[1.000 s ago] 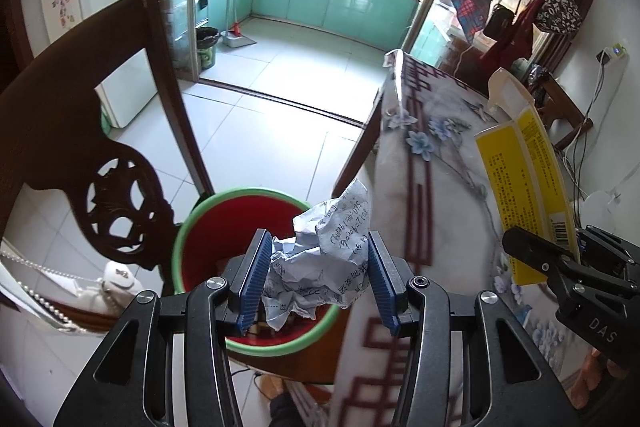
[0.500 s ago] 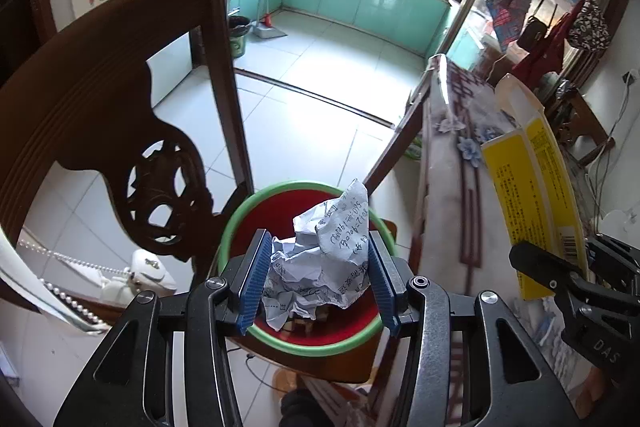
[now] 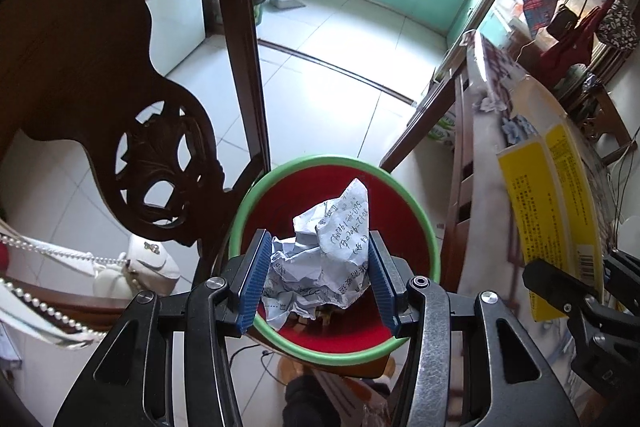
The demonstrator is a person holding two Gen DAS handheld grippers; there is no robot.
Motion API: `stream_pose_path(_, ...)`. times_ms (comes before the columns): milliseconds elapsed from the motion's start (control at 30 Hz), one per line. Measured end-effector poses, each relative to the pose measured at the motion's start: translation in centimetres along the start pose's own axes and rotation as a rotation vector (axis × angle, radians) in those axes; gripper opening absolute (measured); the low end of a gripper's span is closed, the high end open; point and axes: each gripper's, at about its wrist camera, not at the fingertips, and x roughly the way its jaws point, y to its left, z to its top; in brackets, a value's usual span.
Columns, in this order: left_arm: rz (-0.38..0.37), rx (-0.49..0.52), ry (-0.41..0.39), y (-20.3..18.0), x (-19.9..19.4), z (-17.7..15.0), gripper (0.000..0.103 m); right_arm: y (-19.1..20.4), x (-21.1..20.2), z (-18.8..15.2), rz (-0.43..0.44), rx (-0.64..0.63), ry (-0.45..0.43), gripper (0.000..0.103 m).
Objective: Collect trash
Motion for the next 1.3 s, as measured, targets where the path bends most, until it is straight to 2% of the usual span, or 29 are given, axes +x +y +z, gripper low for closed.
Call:
stream_pose_path(233, 0.014, 0.004, 0.039, 0.7, 1.8, 0.3, 0.046, -0.4, 2.7, -0.3, -0.005, 0.024, 0.074, 0.032)
stream_pose_path(667, 0.051, 0.023, 0.086, 0.9, 4.5, 0.8, 0.046, -0.1, 4.4, 0.0, -0.006, 0.040, 0.093, 0.032)
stream_pose_path(1000, 0.046, 0.003, 0.087, 1.1, 4.7, 0.9, 0.047, 0.3, 4.7, 0.4, -0.016, 0.025, 0.098, 0.032)
stream_pose_path(1067, 0.044, -0.002, 0.083, 1.2, 4.6, 0.9, 0.051, 0.4, 4.6, 0.5, -0.015, 0.021, 0.086, 0.036)
stream_pose_path(1133, 0.048, -0.007, 0.067, 1.2, 4.2, 1.0, 0.074, 0.6, 4.5, 0.7, -0.023, 0.012, 0.077, 0.049)
stream_pose_path(1167, 0.053, -0.010, 0.053, 1.3, 3.9, 1.0, 0.078, 0.6, 4.4, 0.8, -0.020, 0.010, 0.069, 0.052)
stream_pose_path(1200, 0.055, -0.014, 0.043, 1.4, 3.6, 1.1, 0.081, 0.7, 4.2, 0.8, -0.013, 0.012, 0.061, 0.057)
stream_pose_path(1300, 0.061, -0.022, 0.038, 1.6, 3.1, 1.2, 0.082, 0.7, 3.7, 1.0, -0.004, 0.017, 0.045, 0.060)
